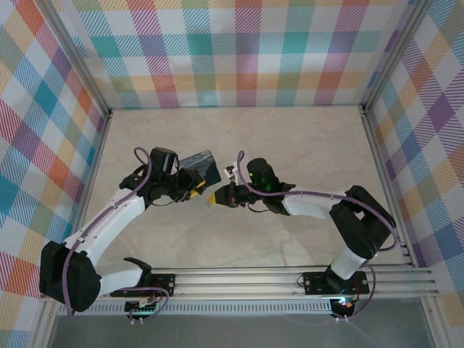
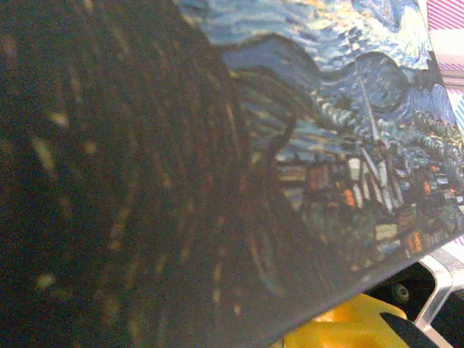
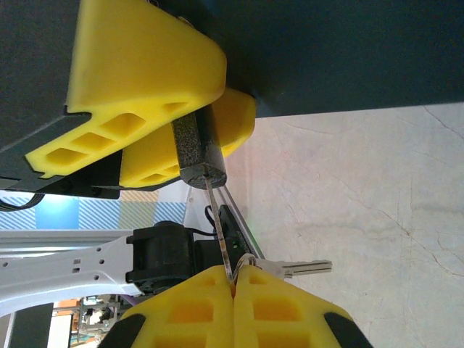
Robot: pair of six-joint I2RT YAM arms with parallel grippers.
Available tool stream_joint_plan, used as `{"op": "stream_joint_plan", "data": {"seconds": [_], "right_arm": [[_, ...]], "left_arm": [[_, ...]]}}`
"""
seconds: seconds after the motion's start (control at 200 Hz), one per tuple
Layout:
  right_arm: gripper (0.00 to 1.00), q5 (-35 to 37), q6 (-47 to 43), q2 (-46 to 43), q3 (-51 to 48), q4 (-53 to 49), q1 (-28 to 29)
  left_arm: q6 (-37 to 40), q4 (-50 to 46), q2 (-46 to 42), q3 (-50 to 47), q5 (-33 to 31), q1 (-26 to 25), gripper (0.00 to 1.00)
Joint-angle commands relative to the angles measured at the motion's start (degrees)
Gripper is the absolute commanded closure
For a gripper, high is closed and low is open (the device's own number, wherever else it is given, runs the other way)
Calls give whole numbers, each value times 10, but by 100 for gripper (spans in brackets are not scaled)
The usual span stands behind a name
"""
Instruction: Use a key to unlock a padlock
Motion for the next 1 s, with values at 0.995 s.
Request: {"op": "stream_joint_plan", "data": {"seconds": [0.995], "right_arm": [[100,40,-52,-30,63,-59,-2]], "left_arm": [[15,24,-21,-1,42,-19,100]]}}
